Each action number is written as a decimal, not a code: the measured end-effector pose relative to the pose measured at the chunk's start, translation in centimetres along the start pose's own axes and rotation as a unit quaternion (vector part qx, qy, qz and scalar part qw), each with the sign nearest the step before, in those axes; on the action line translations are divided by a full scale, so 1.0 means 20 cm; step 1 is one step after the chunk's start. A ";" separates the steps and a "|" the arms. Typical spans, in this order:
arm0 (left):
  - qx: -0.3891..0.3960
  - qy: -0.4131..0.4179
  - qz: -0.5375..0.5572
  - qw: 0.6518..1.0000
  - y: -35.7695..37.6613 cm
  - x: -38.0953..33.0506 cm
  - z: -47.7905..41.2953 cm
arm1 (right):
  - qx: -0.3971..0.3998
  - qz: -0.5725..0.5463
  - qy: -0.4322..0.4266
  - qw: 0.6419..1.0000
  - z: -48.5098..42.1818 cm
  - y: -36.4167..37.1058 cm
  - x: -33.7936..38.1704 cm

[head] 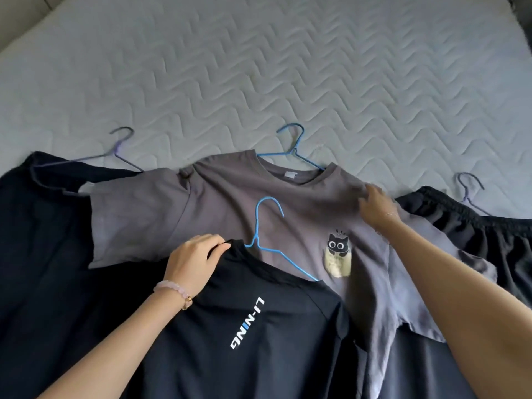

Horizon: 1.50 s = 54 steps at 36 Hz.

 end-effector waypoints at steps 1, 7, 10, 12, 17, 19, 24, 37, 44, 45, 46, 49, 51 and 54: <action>0.003 0.003 0.000 1.000 0.01 0.02 -0.01 | -0.005 0.008 0.004 1.000 -0.03 0.00 0.00; 0.001 -0.018 0.028 0.999 0.07 0.07 -0.02 | 0.002 0.062 0.009 0.998 -0.13 0.08 0.00; -0.010 -0.029 0.037 0.999 0.08 0.07 -0.01 | -0.021 0.074 -0.002 0.997 -0.14 0.08 0.01; -0.019 -0.036 0.037 0.998 0.08 0.07 0.01 | -0.019 0.076 0.001 0.997 -0.13 0.08 0.02; -0.037 -0.056 0.047 0.997 0.04 0.05 0.06 | -0.007 0.044 0.002 0.999 -0.06 0.03 0.03; -0.039 -0.056 0.048 0.997 0.00 0.02 0.09 | 0.013 0.003 0.010 1.000 -0.01 -0.02 0.03; -0.054 -0.058 0.047 0.996 -0.17 -0.11 0.18 | 0.119 -0.128 0.029 0.984 0.18 -0.19 0.06; -0.108 -0.162 0.040 0.980 -1.02 -0.62 0.68 | 0.267 -0.401 0.027 0.876 1.04 -0.90 0.21; -0.182 -0.208 0.025 0.961 -1.40 -0.88 1.08 | 0.237 -0.459 -0.039 0.855 1.52 -1.34 0.20; -0.196 -0.211 0.018 0.958 -1.45 -0.92 1.12 | 0.231 -0.461 -0.051 0.855 1.58 -1.40 0.19; -0.212 -0.212 0.010 0.954 -1.51 -0.95 1.16 | 0.227 -0.461 -0.065 0.855 1.64 -1.46 0.19; -0.273 -0.214 -0.002 0.938 -1.68 -1.04 1.27 | 0.217 -0.483 -0.110 0.841 1.80 -1.63 0.19; -0.312 -0.223 -0.002 0.924 -1.77 -1.09 1.35 | 0.237 -0.511 -0.128 0.816 1.90 -1.71 0.20; -0.361 -0.223 0.010 0.905 -1.88 -1.15 1.49 | 0.332 -0.539 -0.155 0.759 2.08 -1.74 0.24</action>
Point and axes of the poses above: each hand's wrist, its own z-axis away from the middle knuckle, its own y-axis out of the palm, x = y × z, the point moved 5 cm from there along -z, towards the middle knuckle, and after that the axes turned 13 degrees about y, right-handed, at the moved point
